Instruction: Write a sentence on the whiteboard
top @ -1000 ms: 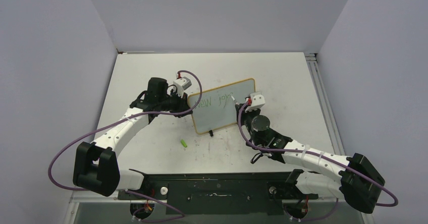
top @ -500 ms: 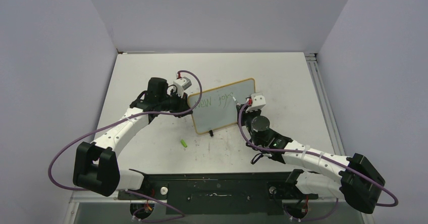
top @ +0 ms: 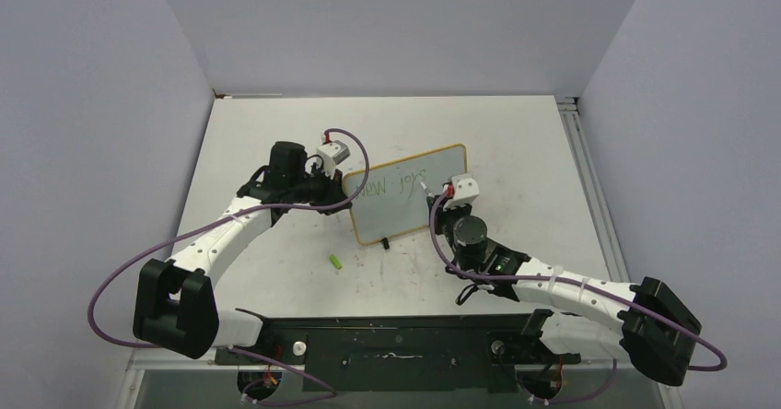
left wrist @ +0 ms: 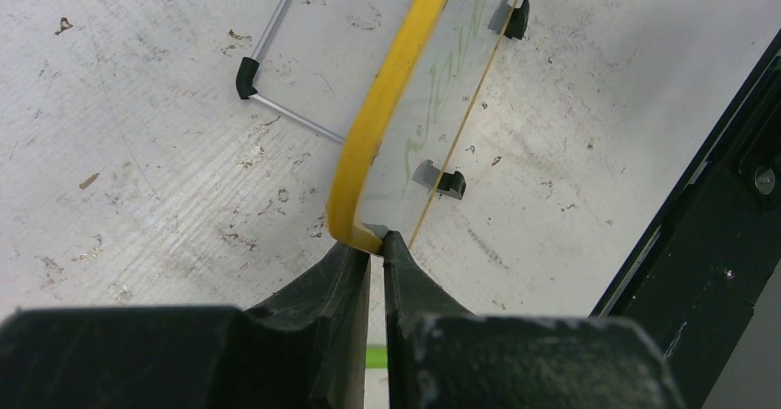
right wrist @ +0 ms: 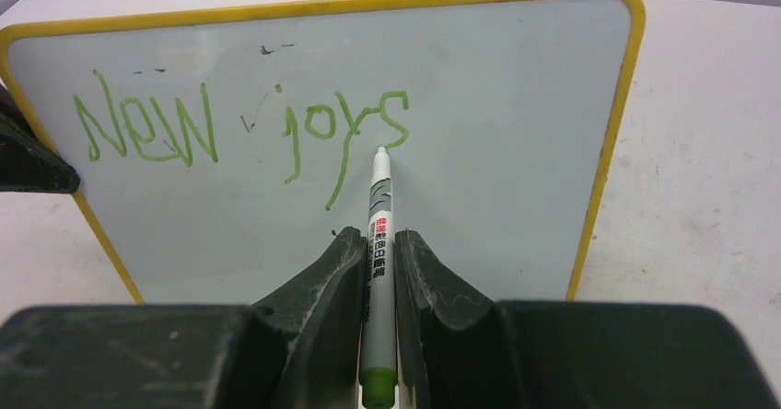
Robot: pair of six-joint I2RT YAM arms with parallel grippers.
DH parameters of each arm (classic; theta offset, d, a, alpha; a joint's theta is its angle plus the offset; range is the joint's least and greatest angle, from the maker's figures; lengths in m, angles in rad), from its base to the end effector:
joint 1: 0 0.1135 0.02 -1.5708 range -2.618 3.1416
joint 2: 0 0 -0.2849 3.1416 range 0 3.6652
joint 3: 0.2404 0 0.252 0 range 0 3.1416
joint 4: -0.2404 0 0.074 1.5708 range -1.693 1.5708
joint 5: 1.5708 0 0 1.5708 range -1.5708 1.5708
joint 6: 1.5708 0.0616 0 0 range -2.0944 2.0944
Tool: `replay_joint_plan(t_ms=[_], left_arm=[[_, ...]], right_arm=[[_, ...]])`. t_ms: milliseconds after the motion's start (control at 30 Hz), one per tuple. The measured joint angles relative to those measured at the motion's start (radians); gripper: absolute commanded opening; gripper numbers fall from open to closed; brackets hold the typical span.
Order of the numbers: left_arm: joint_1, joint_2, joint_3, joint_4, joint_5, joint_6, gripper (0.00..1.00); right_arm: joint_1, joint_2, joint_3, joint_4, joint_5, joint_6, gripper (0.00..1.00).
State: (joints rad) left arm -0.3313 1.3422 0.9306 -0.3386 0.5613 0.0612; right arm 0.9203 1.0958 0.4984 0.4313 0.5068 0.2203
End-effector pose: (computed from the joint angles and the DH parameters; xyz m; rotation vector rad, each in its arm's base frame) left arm 0.2693 -0.1273 0.2621 0.7273 2.1874 -0.7873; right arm 0.1763 0.1824 0.2577 -0.2319 1.7170 0.4044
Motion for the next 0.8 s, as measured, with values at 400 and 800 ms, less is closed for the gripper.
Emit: replay_joint_plan(t_ms=[400,800], left_arm=[[-0.001,0.0,0.002,-0.002,0.0,0.0,0.0],[-0.001,0.0,0.002,-0.002,0.0,0.0,0.0]], right_arm=[[0.043,0.022,0.0,0.0,0.037,-0.005,0.05],[-0.02,-0.135,0.0,-0.051,0.042,-0.031,0.05]])
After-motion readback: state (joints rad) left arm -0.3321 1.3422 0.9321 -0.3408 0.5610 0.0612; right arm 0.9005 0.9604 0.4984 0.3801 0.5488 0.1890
